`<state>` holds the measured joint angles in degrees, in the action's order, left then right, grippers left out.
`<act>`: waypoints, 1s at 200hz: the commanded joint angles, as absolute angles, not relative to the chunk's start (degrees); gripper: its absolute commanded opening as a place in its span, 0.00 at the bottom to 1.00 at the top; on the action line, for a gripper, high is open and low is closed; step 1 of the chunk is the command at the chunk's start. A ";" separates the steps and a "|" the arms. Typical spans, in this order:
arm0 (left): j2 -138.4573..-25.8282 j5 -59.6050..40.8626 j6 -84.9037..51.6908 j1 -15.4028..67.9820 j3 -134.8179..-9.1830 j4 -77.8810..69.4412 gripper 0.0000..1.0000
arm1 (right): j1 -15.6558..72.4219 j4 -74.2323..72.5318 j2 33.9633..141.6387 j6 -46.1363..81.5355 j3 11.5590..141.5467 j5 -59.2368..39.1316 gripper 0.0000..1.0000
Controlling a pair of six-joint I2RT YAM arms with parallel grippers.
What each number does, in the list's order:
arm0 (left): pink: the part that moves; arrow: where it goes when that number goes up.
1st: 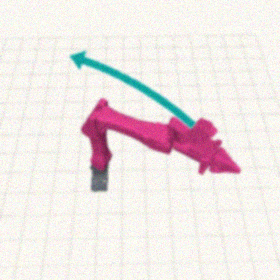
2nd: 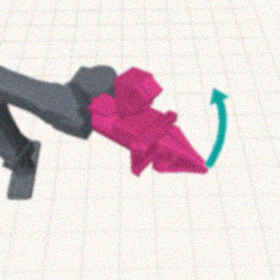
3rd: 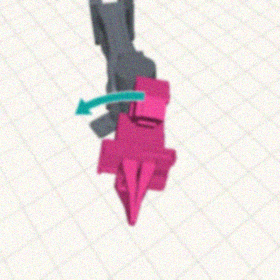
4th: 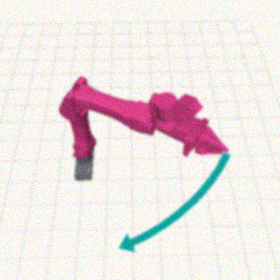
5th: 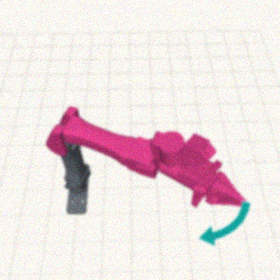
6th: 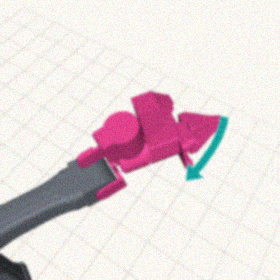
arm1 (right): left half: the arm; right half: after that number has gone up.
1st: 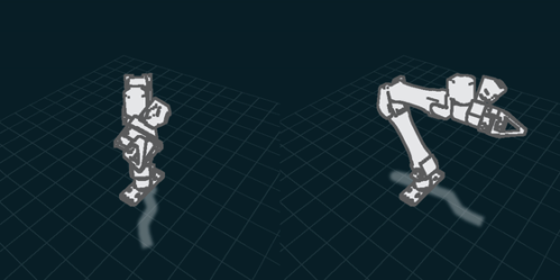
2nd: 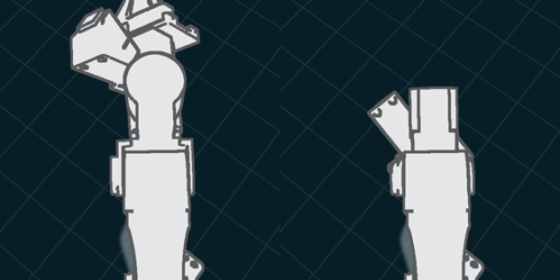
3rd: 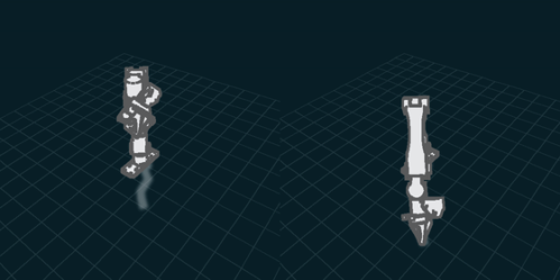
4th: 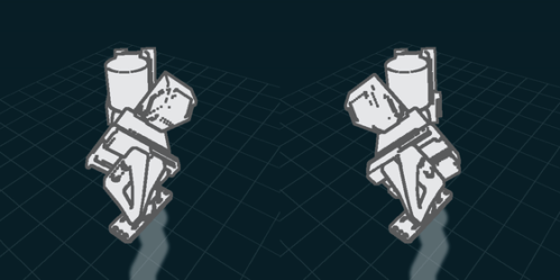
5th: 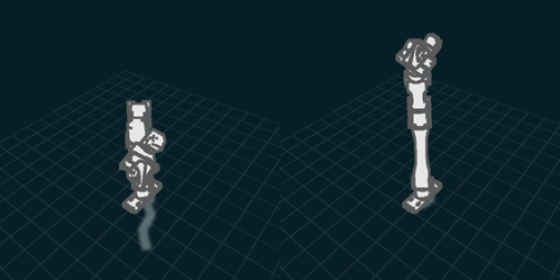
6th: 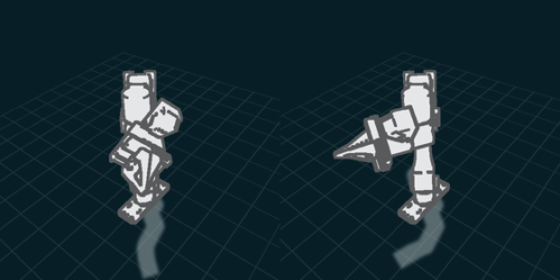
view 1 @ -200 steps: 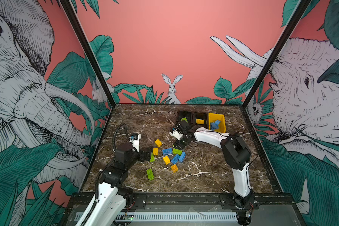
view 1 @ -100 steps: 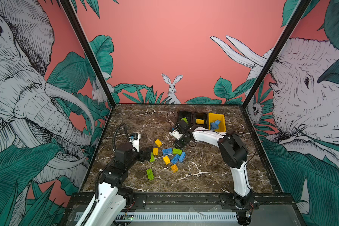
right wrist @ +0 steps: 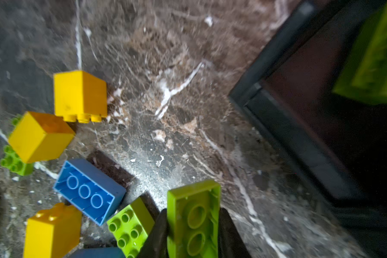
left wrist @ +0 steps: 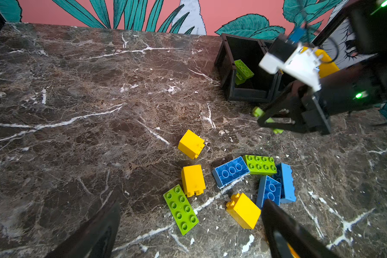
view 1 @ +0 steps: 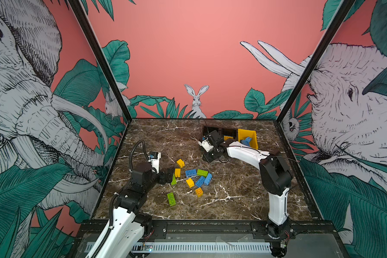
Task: Sort the legos into containers by color
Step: 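Carry the lime-green brick into the black bin and open the right gripper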
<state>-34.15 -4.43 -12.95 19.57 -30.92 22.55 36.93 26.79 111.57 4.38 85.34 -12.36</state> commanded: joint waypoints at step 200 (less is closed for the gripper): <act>-36.02 -5.98 -13.34 19.77 -29.17 17.16 0.99 | 28.35 26.74 130.39 7.77 118.00 -6.47 0.59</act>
